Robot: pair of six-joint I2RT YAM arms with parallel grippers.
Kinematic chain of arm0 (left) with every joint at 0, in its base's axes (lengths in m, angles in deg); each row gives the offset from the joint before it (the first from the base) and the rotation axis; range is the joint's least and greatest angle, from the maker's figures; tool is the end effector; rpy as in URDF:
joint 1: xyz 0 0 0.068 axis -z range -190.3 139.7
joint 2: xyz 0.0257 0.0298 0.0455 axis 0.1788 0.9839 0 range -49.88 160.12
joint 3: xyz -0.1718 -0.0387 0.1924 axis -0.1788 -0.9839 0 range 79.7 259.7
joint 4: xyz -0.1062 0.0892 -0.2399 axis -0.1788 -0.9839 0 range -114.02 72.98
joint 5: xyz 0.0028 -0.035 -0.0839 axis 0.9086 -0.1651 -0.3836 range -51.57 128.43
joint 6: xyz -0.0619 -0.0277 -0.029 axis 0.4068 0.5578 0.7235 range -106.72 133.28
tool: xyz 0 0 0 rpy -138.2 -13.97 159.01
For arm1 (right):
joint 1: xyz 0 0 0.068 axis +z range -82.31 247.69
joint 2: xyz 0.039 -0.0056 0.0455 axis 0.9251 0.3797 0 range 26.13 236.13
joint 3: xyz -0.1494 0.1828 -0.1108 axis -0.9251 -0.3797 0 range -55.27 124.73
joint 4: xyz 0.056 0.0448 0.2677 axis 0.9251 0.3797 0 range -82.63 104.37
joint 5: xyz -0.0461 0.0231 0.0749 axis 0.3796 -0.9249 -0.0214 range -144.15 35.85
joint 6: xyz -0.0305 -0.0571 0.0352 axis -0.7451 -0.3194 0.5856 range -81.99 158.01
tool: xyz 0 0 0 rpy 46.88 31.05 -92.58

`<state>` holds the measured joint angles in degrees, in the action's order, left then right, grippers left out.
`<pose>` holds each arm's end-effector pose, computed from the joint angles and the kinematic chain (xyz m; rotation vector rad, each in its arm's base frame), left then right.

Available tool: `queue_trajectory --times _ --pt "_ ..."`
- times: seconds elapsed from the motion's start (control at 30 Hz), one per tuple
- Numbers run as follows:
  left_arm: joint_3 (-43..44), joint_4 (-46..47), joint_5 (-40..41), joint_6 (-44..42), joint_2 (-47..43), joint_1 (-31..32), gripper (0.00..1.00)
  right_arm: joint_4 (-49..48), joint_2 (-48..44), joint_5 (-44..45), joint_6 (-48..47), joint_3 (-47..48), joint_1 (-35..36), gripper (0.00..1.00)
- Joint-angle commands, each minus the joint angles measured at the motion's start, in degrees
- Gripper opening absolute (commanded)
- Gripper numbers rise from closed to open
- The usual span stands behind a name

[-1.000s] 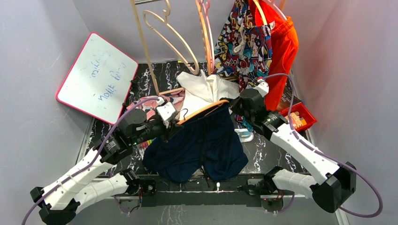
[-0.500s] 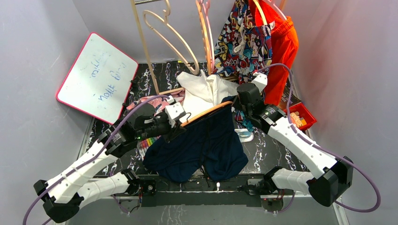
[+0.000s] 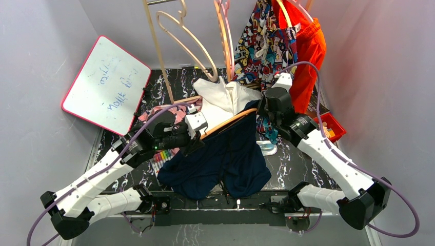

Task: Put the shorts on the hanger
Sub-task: Adjust the shorts on the hanger.

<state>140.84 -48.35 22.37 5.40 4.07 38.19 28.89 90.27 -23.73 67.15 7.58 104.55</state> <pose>0.1499 -0.1952 0.3547 1.1290 1.7116 -0.7291 0.2510 0.1494 0.3446 0.2133 1.9078 0.2529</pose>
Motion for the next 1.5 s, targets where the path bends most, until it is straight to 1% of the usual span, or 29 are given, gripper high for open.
queue_trajectory --times 0.0,0.17,0.3,0.4,0.57,0.63,0.77,0.83,1.0,1.13,1.2,1.27,1.3,1.37,1.47 --pt "1.79 -7.96 -2.94 0.93 0.26 0.11 0.00 -2.91 -1.03 -3.20 -4.45 7.53 -2.41 0.00" --pt "3.32 -5.11 -2.69 2.04 3.02 0.11 0.00 3.25 1.23 -14.61 -3.11 12.96 -1.36 0.00" --pt "4.38 -2.44 -1.87 4.01 5.04 0.16 0.00 7.78 3.19 -18.71 -0.69 16.73 0.12 0.00" --pt "5.34 -1.21 2.77 5.75 5.74 0.20 0.00 11.75 4.26 -17.69 0.63 19.52 1.15 0.00" --pt "5.35 -0.56 14.68 6.20 3.97 0.16 0.00 18.04 3.84 -7.55 1.66 22.40 1.49 0.00" --pt "5.22 -1.51 18.84 5.97 3.10 0.20 0.00 20.13 3.36 -5.03 1.74 22.70 1.49 0.00" --pt "5.91 -5.23 25.74 5.92 3.16 0.20 0.00 23.30 2.70 -2.46 2.61 23.02 1.51 0.00" --pt "6.34 -6.69 27.53 5.97 3.68 0.20 0.00 23.83 2.37 -0.97 2.75 22.89 1.50 0.00" --pt "7.67 -8.28 31.67 7.84 5.42 0.20 0.00 24.91 2.41 -3.48 3.88 24.20 1.48 0.00" --pt "8.69 -7.82 29.76 8.72 6.66 0.42 0.00 22.81 1.66 -8.86 5.39 24.52 1.50 0.00" --pt "9.08 -6.98 27.58 8.95 7.17 0.75 0.00 21.64 1.59 -11.47 6.50 24.60 1.48 0.00" --pt "8.91 -3.95 23.00 9.19 6.67 1.37 0.00 19.80 1.27 -13.80 9.19 23.84 1.51 0.00" --pt "8.16 -1.73 18.58 9.36 6.02 1.60 0.00 19.35 1.41 -14.14 10.49 23.55 1.46 0.00" --pt "6.67 3.16 13.46 10.64 4.34 1.89 0.00 18.62 1.66 -12.30 12.55 23.04 1.46 0.00" --pt "5.33 8.84 7.11 12.51 2.76 2.04 0.00 17.78 2.00 -6.05 13.67 22.06 1.52 0.00"
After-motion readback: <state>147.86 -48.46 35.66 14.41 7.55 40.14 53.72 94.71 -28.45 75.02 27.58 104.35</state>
